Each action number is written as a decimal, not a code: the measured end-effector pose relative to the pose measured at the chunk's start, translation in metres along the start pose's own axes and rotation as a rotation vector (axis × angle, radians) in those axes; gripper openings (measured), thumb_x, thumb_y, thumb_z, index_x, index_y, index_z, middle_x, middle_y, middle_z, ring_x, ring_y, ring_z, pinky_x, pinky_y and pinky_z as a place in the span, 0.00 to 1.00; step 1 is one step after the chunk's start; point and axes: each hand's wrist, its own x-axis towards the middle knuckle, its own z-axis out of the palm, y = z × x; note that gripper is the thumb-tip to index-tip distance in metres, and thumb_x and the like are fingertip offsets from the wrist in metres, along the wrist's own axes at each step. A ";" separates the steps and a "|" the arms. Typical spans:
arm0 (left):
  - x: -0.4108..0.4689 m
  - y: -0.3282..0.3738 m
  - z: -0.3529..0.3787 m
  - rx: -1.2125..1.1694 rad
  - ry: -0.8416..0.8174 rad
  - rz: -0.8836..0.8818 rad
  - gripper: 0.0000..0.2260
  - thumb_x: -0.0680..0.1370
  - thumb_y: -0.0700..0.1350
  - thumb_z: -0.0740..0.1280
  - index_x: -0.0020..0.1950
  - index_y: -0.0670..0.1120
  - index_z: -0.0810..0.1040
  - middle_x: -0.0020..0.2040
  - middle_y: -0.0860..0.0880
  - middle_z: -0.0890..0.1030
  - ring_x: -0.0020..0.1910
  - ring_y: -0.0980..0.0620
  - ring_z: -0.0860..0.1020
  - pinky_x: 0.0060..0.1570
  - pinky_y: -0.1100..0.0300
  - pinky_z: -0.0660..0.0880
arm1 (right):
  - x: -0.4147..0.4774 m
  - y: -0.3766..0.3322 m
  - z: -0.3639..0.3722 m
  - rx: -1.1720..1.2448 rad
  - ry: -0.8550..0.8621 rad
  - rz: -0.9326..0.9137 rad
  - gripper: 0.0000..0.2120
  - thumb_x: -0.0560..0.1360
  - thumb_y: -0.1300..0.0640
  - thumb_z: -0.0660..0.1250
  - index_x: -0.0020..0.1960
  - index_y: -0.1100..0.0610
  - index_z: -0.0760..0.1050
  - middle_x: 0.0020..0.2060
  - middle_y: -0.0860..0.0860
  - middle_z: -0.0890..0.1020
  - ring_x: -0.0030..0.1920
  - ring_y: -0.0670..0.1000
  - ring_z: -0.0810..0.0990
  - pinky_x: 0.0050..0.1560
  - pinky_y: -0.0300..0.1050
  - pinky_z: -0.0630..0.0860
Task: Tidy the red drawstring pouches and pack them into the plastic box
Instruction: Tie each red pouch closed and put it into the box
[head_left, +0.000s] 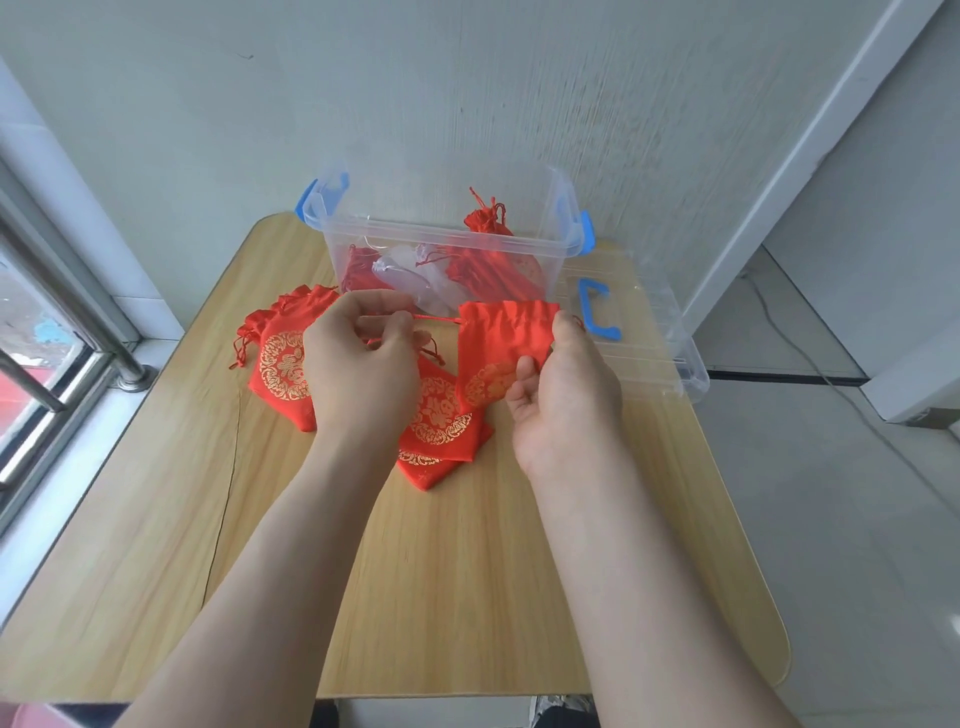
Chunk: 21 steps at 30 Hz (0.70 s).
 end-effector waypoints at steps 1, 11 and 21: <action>-0.001 0.001 0.000 -0.039 0.002 -0.023 0.09 0.83 0.36 0.65 0.52 0.48 0.82 0.35 0.54 0.84 0.42 0.53 0.88 0.50 0.49 0.86 | 0.001 0.000 0.000 0.007 0.018 -0.001 0.06 0.82 0.47 0.71 0.53 0.49 0.84 0.40 0.47 0.80 0.38 0.47 0.76 0.33 0.39 0.71; 0.000 0.011 0.002 -0.364 0.044 -0.203 0.06 0.85 0.35 0.62 0.56 0.45 0.74 0.51 0.40 0.79 0.44 0.48 0.89 0.52 0.51 0.86 | -0.002 -0.010 -0.001 0.126 0.028 0.102 0.09 0.80 0.55 0.64 0.47 0.49 0.83 0.46 0.49 0.83 0.38 0.48 0.74 0.33 0.41 0.69; -0.003 0.013 0.008 -0.491 0.016 -0.326 0.08 0.86 0.33 0.56 0.56 0.47 0.67 0.35 0.47 0.78 0.31 0.52 0.81 0.37 0.54 0.83 | -0.007 -0.016 -0.002 0.274 -0.143 0.141 0.12 0.81 0.58 0.55 0.41 0.52 0.72 0.26 0.46 0.70 0.22 0.45 0.68 0.22 0.36 0.62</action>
